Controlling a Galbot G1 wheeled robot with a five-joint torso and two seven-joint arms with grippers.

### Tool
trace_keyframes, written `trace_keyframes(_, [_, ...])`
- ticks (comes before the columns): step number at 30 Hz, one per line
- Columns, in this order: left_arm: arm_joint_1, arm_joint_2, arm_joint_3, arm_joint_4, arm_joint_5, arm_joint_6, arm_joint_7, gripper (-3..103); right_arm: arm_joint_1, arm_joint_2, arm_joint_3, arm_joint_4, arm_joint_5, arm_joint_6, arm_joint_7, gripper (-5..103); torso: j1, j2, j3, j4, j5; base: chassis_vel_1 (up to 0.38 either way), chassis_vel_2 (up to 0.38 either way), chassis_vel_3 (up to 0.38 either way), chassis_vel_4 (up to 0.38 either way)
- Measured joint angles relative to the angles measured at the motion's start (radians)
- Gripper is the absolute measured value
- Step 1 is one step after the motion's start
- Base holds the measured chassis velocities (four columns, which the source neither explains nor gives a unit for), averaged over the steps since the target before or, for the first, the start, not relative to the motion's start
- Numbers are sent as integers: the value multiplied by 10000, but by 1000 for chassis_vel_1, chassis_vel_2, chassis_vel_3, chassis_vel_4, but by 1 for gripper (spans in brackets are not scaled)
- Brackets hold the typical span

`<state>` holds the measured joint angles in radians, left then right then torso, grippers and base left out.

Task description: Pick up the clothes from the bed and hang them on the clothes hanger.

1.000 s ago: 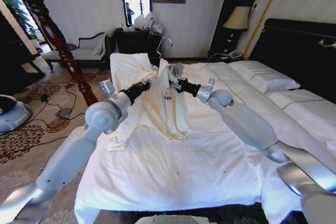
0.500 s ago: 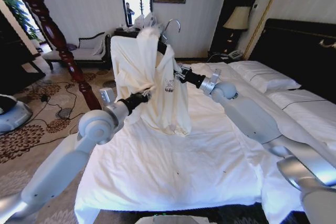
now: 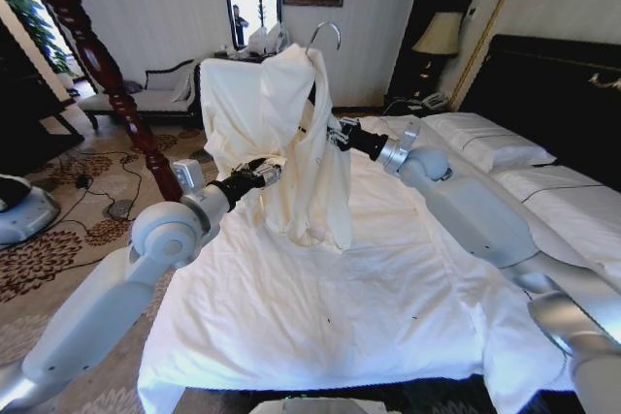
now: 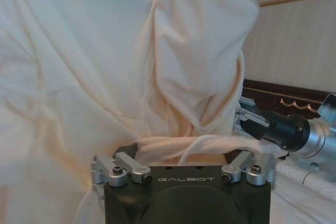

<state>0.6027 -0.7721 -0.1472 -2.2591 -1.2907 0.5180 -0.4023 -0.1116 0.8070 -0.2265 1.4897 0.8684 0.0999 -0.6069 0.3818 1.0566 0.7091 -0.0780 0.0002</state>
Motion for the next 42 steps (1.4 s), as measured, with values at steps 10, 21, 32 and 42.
trace_keyframes(10, [737,1158,31,-603,2281,1718,419,100,15,-390,126,188,-6,-276,56,19,-1,0,0,4,-2,0,0,0,0])
trace_keyframes(21, [711,1102,-1292,-1318,-1704,1812,658,100,-92,-790,255,330,6,-180,-81,19,0,0,0,2,-2,0,0,0,0])
trace_keyframes(32, [1034,1484,-1644,-1605,-3367,2212,50,100,-502,-1301,520,712,4,49,-157,19,-1,0,0,3,-1,0,0,0,0])
trace_keyframes(42, [459,2031,-2007,-1265,455,1497,1267,100,-862,-1611,571,1009,-298,122,-115,19,0,0,1,-1,0,0,0,0,0])
